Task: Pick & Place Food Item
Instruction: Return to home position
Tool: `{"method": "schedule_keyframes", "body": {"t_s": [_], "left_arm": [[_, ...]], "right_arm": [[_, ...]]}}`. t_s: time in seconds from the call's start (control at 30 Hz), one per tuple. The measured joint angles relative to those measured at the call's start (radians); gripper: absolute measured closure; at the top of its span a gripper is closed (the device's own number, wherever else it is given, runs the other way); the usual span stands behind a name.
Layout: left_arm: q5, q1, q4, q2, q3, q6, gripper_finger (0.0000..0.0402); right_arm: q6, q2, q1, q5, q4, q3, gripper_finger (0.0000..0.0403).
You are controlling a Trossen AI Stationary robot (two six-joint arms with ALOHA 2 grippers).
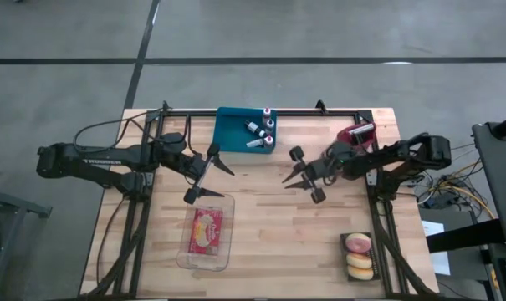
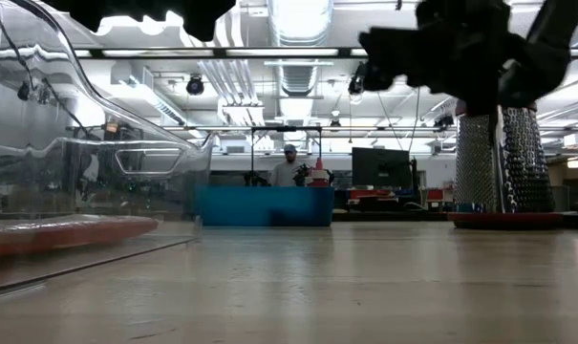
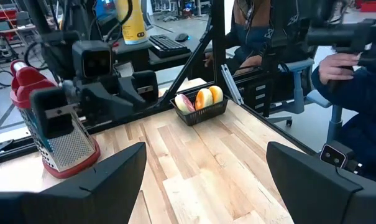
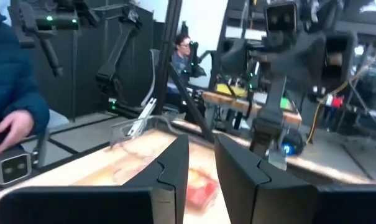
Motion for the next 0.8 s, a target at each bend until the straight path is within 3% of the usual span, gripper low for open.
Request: {"method": "schedule_keyframes", "body": {"t_s": [0.2, 0.33, 0.43, 0.63, 0.8], "left_arm": [[0.0, 0.0, 0.0, 0.0, 0.0, 0.0, 0.0062], [0.0, 0.0, 0.0, 0.0, 0.0, 0.0, 0.0062], [0.0, 0.0, 0.0, 0.0, 0.0, 0.0, 0.0062], [0.0, 0.0, -0.008, 0.0, 0.0, 0.0, 0.0062], [0.0, 0.0, -0.011, 0.0, 0.0, 0.0, 0.0062]], "right_arm": [[0.092, -0.003, 0.001, 0.098, 0.123, -0.16, 0.0321], [0.101, -0.002, 0.01, 0.107, 0.345, -0.257, 0.0316], [0.098, -0.062, 0.012, 0.139, 0.343, -0.314, 0.0314], [0.173, -0.145, 0.015, 0.325, 0.331, -0.401, 0.032], [0.125, -0.259, 0.014, 0.213, 0.323, -0.401, 0.0327]]}}
